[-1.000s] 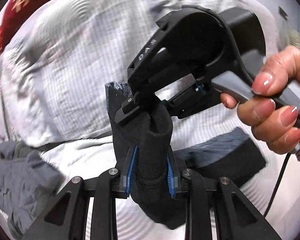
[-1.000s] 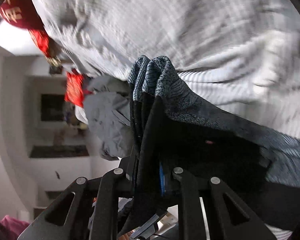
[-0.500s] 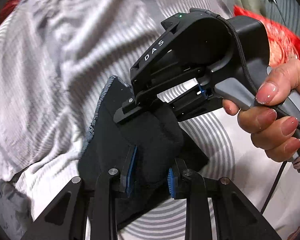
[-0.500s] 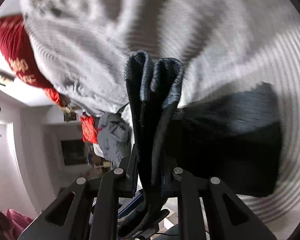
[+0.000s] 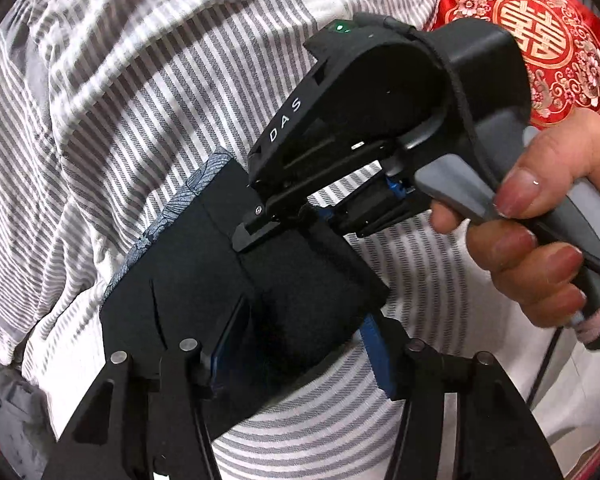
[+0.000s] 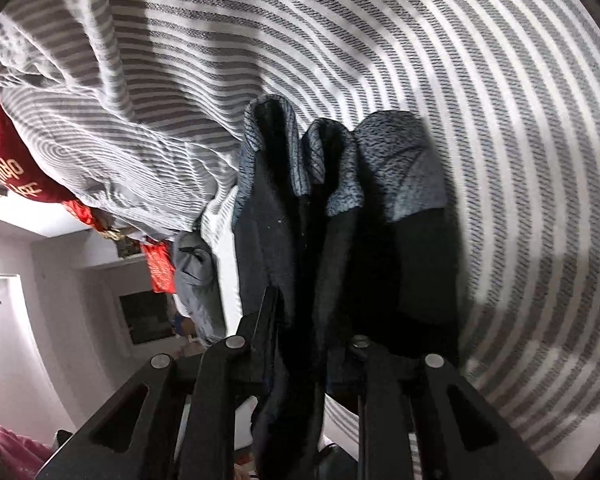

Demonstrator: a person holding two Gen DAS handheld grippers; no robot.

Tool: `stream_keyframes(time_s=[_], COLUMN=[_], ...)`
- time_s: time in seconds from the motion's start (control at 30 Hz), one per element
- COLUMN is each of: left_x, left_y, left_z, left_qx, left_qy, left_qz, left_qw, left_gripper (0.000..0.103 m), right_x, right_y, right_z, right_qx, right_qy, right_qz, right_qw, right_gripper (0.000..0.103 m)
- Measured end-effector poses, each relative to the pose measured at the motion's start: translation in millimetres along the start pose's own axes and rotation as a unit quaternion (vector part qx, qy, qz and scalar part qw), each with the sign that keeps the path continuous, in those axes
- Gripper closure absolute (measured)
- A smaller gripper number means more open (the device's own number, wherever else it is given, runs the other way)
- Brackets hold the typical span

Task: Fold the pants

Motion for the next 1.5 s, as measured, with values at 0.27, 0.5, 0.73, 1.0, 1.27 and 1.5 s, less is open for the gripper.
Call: stream_keyframes(time_s=[0.27,0.5,0.73,1.0,1.27,1.5], left_x=[2.3,19.8,41.4,45.5,39.0,32.1], left_y=[19.2,32.1,19.9,8.4,-31.1,-43.8], left_z=[-3.9,-3.7,-3.1,6.5,-12.1,-18.6], left_qx=[0.019,0.023,0.044,0.043,0.083,0.086], left_qy=[0.031,0.065,0.156,0.193,0.254,0.259], left_qz=[-0.01,-0.001,0.0,-0.013,-0.053,-0.056], left_qw=[0.9993,0.9976,0.9867,0.9803,0.9622,0.9604], left_gripper=[0.046,0.046,0.046,0.046,0.046,0.046], right_x=[-18.1,-16.7,-13.0,45.5,40.2,-6.9], right_y=[26.7,20.9,19.4,46.8,-17.1,-16.6], right_z=[-2.8,-4.8,-1.6,42.9,60.3,63.9], right_qx=[-0.005,-0.006,-0.001,-0.06,0.012,-0.005], right_qy=[0.005,0.005,0.01,0.066,0.106,0.02], right_qz=[-0.041,-0.097,-0.132,-0.11,-0.17,-0.14], right_qw=[0.999,0.995,0.991,0.99,0.98,0.99], right_gripper=[0.075,0.074,0.072,0.07,0.074,0.103])
Point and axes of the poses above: each gripper's, at about its wrist camera, not at the fingertips, and y roughly against the way its jaws point, x to its left, z to its top, the point moved 6 cm from there along -y, roughly the way its jaws point, and after that the axes turned 10 degrees about -x, right-handed, at the moved point
